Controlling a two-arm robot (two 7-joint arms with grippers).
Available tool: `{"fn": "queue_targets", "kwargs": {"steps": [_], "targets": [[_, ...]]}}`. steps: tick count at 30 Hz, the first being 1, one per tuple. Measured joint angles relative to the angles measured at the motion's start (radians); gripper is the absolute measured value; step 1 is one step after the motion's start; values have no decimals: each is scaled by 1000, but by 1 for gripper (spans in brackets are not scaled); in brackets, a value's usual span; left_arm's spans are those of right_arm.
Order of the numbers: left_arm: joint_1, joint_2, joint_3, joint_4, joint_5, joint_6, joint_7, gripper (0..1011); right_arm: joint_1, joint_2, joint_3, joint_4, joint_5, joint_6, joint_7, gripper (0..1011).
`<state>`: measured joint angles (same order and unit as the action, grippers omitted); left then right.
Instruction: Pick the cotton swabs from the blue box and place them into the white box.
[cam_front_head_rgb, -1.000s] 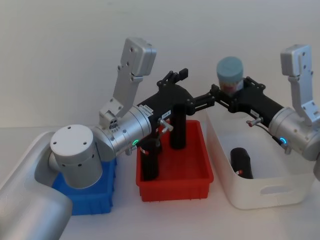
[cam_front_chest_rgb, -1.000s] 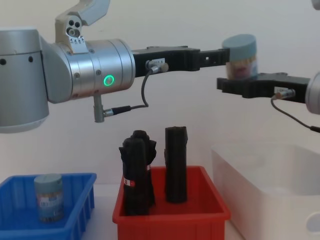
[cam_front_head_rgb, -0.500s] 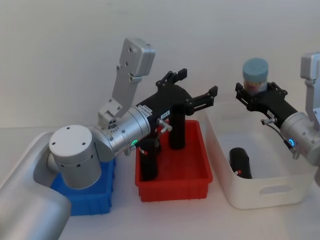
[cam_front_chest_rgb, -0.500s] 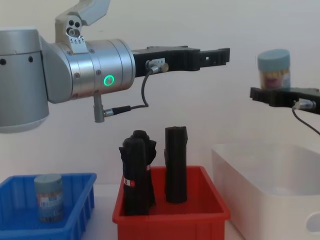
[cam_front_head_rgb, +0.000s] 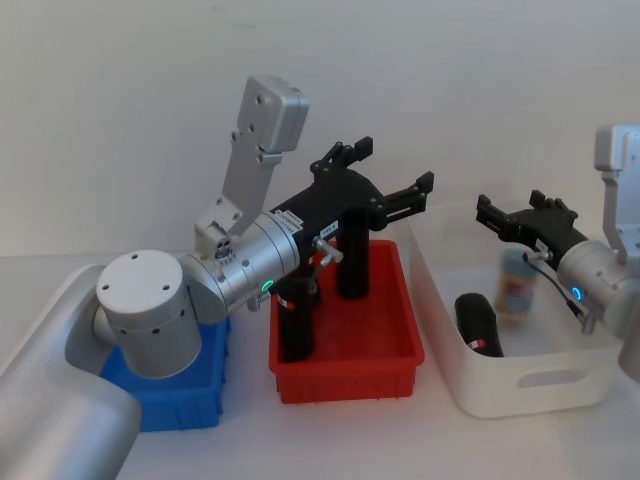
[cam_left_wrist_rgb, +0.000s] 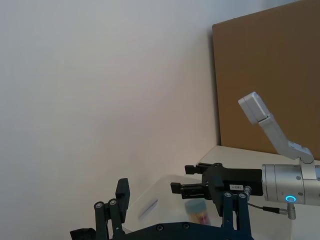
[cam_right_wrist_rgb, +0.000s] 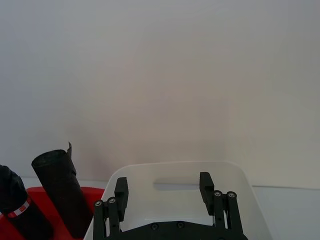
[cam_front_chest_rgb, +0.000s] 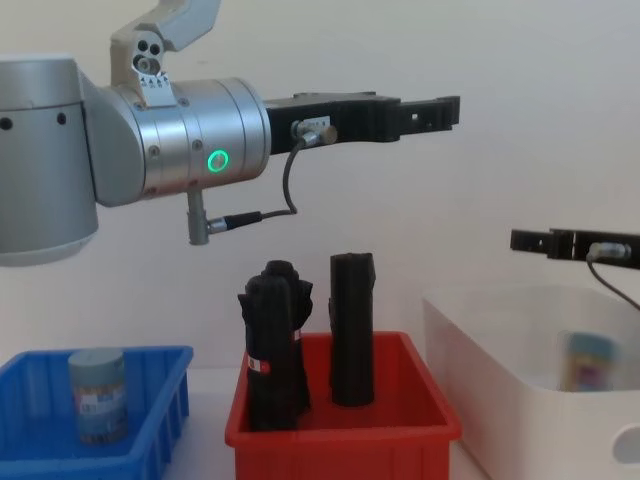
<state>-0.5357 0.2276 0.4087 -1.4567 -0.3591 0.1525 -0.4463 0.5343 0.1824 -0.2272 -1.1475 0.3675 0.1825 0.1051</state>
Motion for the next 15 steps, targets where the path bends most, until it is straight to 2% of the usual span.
{"fn": "queue_targets", "kwargs": {"steps": [3, 5, 15], "targets": [[0, 0, 0, 0, 0, 0, 0, 1004, 7, -4, -1, 15, 2, 14, -4, 967], [0, 0, 0, 0, 0, 0, 0, 1004, 13, -7, -2, 28, 4, 26, -9, 994], [0, 0, 0, 0, 0, 0, 0, 1004, 30, -16, -4, 62, 10, 59, -22, 1001]]}}
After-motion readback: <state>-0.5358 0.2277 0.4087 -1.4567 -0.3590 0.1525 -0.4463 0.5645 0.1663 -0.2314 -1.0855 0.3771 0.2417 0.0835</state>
